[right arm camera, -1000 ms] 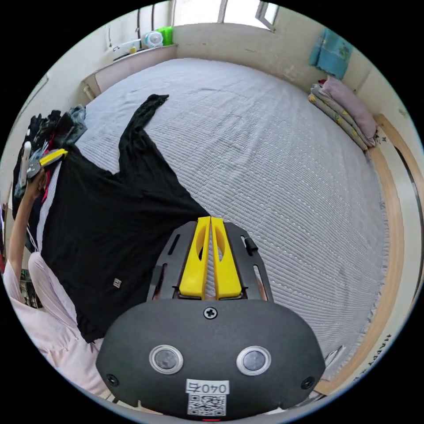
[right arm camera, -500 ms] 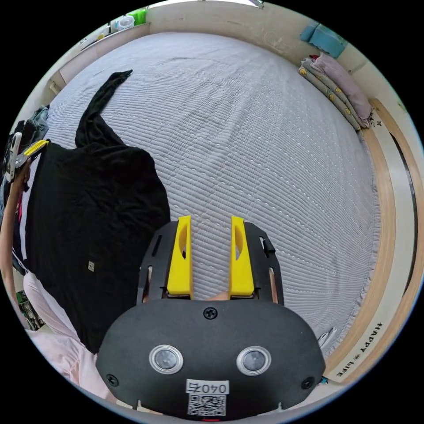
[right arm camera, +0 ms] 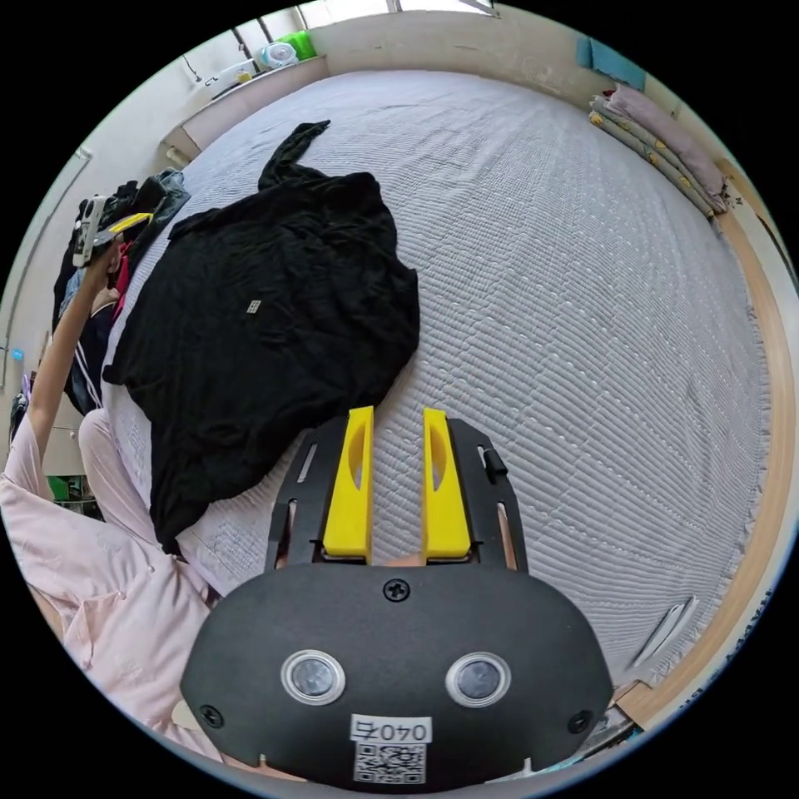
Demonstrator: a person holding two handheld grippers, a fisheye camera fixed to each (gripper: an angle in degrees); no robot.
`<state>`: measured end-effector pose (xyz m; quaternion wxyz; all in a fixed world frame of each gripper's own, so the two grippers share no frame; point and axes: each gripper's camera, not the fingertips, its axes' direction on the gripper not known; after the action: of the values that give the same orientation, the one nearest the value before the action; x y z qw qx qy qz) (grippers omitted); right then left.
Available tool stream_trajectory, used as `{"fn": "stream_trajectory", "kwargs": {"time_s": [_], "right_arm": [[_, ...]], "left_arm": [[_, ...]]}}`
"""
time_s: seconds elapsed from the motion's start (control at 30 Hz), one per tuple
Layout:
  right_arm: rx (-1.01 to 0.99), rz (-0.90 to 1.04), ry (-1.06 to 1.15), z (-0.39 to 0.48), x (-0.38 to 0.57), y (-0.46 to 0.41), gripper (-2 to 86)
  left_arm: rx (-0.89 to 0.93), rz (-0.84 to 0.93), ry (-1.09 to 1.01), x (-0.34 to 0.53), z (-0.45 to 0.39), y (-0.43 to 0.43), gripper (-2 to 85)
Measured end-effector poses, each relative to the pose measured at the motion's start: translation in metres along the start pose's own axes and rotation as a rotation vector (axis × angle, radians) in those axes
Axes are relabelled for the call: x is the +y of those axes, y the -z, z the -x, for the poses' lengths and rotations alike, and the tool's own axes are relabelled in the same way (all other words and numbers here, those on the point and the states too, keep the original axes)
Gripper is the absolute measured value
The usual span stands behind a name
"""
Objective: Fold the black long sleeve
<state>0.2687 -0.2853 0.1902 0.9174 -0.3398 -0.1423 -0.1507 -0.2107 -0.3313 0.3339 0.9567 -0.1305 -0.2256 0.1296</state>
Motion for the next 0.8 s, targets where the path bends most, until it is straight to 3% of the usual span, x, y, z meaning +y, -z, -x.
{"fn": "stream_trajectory", "kwargs": {"time_s": [0.17,0.3,0.43,0.6,0.67,0.8], "right_arm": [[0.009,-0.091,0.141,0.047,0.011,0.017,-0.4],[-0.101,-0.094,0.267,0.084,0.017,0.013,-0.9],[-0.084,-0.075,0.379,0.114,0.039,-0.003,-1.0],[-0.139,0.050,0.426,0.122,0.077,-0.022,-1.0],[-0.149,0.047,0.391,0.122,0.092,-0.016,-1.0],[-0.125,-0.082,0.370,0.131,0.109,0.020,-1.0]], "left_arm": [[0.360,-0.201,-0.289,-0.022,-0.108,0.079,-0.9],[0.661,-0.193,-0.457,-0.034,-0.218,0.111,-0.9],[0.560,-0.096,-0.465,-0.041,-0.281,0.088,-0.9],[0.218,-0.069,-0.392,-0.071,-0.313,0.061,-0.9],[0.268,-0.044,-0.362,-0.073,-0.307,0.065,-0.9],[0.397,-0.214,-0.389,-0.024,-0.260,0.126,-0.9]]}}
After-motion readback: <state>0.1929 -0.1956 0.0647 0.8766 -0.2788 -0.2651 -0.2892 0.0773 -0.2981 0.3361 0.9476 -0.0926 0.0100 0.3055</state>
